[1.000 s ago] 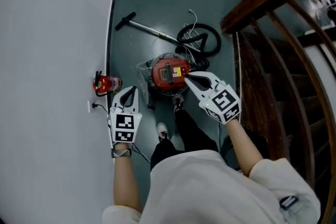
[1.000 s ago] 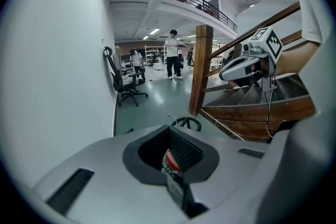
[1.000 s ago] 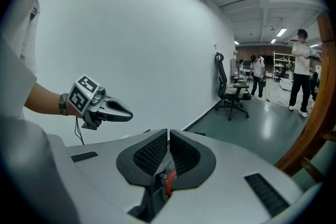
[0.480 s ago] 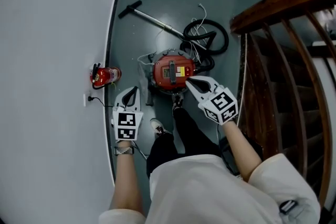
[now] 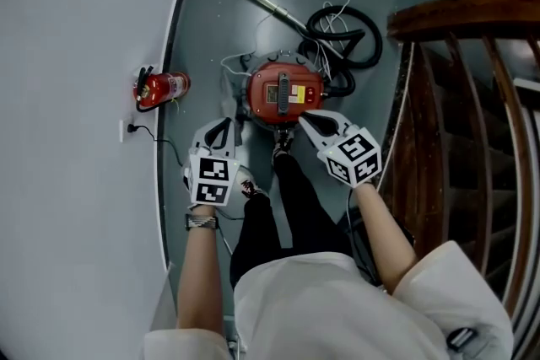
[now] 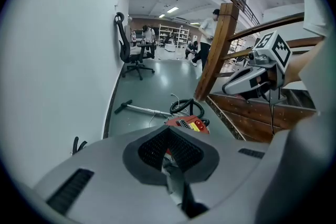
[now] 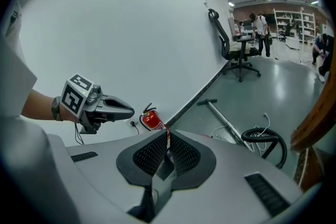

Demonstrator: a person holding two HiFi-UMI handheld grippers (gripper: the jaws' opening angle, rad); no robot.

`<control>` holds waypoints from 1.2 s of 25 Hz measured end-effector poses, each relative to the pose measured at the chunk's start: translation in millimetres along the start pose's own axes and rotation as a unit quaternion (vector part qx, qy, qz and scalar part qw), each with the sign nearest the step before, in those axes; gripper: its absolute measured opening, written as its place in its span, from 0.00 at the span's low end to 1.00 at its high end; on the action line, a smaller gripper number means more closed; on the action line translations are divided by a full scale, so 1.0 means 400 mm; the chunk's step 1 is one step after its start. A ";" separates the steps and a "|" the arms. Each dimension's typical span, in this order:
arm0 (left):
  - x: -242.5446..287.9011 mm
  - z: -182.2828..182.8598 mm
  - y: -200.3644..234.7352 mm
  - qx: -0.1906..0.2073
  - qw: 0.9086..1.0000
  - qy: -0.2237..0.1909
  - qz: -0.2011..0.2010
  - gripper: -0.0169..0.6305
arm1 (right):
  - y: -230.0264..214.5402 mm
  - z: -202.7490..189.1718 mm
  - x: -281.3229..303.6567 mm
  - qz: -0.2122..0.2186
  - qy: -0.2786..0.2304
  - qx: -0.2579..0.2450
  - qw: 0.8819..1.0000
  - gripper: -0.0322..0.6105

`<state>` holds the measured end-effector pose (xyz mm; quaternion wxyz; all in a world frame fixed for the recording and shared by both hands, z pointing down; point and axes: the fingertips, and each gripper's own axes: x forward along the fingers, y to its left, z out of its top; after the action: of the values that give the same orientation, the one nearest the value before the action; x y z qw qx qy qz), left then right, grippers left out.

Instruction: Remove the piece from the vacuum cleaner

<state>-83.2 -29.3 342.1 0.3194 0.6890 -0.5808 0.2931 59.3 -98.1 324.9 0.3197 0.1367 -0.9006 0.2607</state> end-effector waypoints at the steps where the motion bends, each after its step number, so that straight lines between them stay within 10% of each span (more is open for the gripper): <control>1: 0.014 -0.012 -0.001 -0.004 1.000 0.005 -0.001 0.02 | -0.007 -0.014 0.012 0.002 0.006 0.005 1.000 0.10; 30: 0.325 -0.260 0.050 -0.094 0.995 0.038 -0.010 0.13 | -0.193 -0.244 0.319 -0.021 0.061 0.070 0.995 0.28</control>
<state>-86.3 -30.0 509.7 0.4075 0.6501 -0.5862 0.2603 43.5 -117.8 501.3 0.3692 0.1613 -0.8559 0.3243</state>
